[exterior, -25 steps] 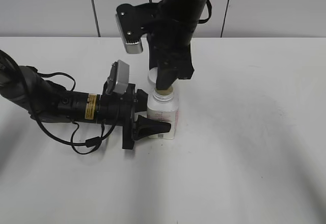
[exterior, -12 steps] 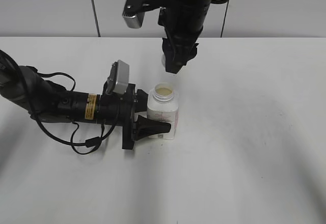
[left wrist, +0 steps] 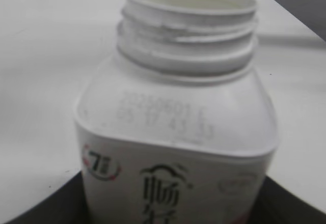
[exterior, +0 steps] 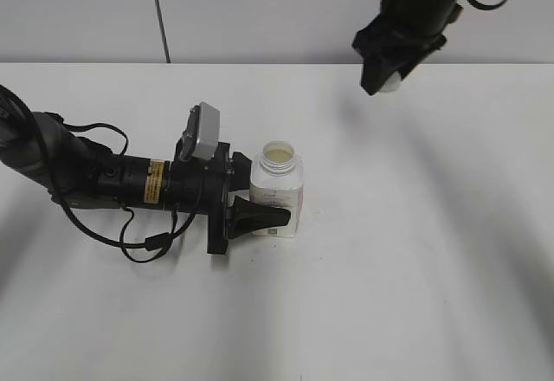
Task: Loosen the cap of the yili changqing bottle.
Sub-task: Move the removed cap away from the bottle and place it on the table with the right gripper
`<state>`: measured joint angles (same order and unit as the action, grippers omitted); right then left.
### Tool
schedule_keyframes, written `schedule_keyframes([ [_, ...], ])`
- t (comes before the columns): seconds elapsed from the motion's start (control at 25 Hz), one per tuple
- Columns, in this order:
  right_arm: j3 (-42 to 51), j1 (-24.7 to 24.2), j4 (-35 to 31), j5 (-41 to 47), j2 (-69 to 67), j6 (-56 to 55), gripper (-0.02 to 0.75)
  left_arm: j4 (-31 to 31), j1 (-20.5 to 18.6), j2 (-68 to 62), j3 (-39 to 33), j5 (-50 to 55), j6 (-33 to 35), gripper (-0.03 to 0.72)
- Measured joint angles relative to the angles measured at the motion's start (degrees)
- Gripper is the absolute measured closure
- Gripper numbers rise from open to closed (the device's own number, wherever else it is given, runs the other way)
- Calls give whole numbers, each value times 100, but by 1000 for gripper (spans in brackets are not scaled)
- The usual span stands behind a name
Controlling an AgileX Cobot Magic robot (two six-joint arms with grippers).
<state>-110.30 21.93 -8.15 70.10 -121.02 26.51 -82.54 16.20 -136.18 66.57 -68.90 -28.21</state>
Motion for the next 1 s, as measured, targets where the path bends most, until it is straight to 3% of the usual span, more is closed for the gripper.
schedule_keyframes([
  [0.2, 434, -928, -361, -107, 18, -758, 349, 0, 0, 0, 0, 0, 0, 279],
  [0.4, 1416, -1553, -909, -859, 210, -930, 349, 5, 0, 0, 0, 0, 0, 279],
  [0.68, 2977, -1950, -1085, -1976, 612, -943, 349, 10, 0, 0, 0, 0, 0, 279],
  [1.0, 3954, -2053, -508, -2636, 631, -1311, 349, 10, 0, 0, 0, 0, 0, 279],
])
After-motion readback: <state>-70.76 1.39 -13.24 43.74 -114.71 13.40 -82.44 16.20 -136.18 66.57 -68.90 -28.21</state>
